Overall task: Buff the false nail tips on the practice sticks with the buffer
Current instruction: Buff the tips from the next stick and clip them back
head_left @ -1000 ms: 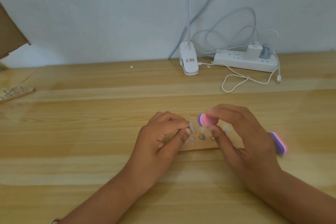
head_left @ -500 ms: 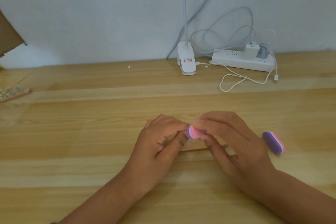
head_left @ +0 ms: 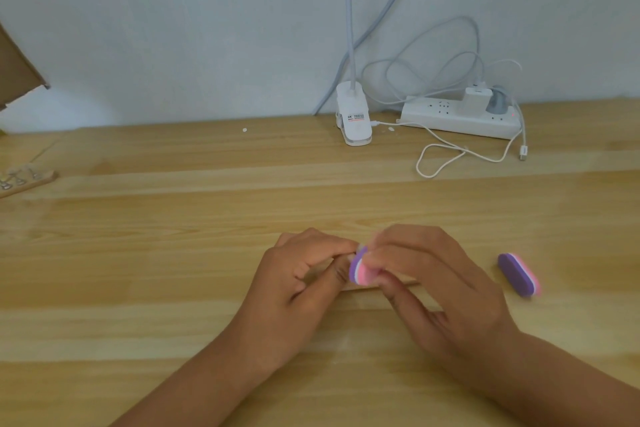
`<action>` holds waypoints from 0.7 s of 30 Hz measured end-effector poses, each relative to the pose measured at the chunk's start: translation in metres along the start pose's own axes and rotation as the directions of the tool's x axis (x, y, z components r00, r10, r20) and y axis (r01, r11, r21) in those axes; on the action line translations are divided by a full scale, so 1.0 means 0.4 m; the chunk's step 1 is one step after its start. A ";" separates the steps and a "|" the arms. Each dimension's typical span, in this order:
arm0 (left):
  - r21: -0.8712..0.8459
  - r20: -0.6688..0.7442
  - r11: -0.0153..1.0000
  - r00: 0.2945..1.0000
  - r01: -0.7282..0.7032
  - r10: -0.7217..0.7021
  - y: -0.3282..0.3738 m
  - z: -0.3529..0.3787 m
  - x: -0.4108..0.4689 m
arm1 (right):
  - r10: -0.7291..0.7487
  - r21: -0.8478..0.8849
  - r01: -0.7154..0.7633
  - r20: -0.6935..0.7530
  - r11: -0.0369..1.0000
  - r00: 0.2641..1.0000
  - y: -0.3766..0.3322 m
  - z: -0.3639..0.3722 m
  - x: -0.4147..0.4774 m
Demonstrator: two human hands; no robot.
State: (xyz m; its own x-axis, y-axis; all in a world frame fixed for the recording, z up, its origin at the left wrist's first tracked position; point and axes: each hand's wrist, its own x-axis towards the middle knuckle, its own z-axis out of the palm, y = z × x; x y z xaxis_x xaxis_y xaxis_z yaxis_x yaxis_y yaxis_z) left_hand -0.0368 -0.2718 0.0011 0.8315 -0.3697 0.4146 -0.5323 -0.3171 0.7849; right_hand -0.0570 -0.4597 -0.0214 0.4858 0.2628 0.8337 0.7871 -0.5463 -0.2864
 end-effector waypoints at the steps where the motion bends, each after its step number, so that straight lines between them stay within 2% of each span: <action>1: 0.015 -0.002 1.000 1.000 -0.004 0.004 -0.001 -0.001 0.000 | 0.008 -0.026 -0.008 0.005 1.000 1.000 0.002 -0.001 0.001; 5: 0.077 -0.001 0.997 1.000 -0.023 0.024 -0.001 -0.005 0.001 | 0.146 -0.104 -0.148 -0.027 0.983 0.989 0.020 -0.012 0.009; 10: 0.040 -0.001 0.999 1.000 -0.006 0.006 -0.002 -0.001 0.001 | 0.030 -0.061 -0.031 -0.018 0.998 0.999 0.000 0.000 0.005; 15: 0.013 0.009 1.000 1.000 -0.025 0.025 0.002 -0.001 0.002 | 0.115 -0.090 -0.120 -0.052 0.989 0.992 0.016 -0.009 0.006; 18: 0.002 -0.014 0.999 0.999 -0.036 0.036 0.005 0.003 0.001 | -0.011 -0.067 0.007 -0.052 0.998 0.999 -0.001 0.000 -0.002; 19: 0.010 -0.029 0.999 0.999 -0.039 0.040 0.003 0.002 0.000 | -0.014 -0.077 0.010 -0.049 0.997 0.999 0.003 0.001 0.001; 21: 0.016 -0.042 0.999 0.999 -0.033 0.033 0.001 0.001 0.000 | 0.075 -0.114 -0.084 -0.078 0.990 0.994 0.016 -0.004 0.009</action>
State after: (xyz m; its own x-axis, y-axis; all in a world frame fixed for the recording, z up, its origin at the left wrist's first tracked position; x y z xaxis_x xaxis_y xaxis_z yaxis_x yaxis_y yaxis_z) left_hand -0.0372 -0.2725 0.0014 0.8193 -0.3430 0.4593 -0.5615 -0.3187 0.7636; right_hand -0.0506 -0.4635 -0.0194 0.5124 0.1582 0.8441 0.6951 -0.6535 -0.2995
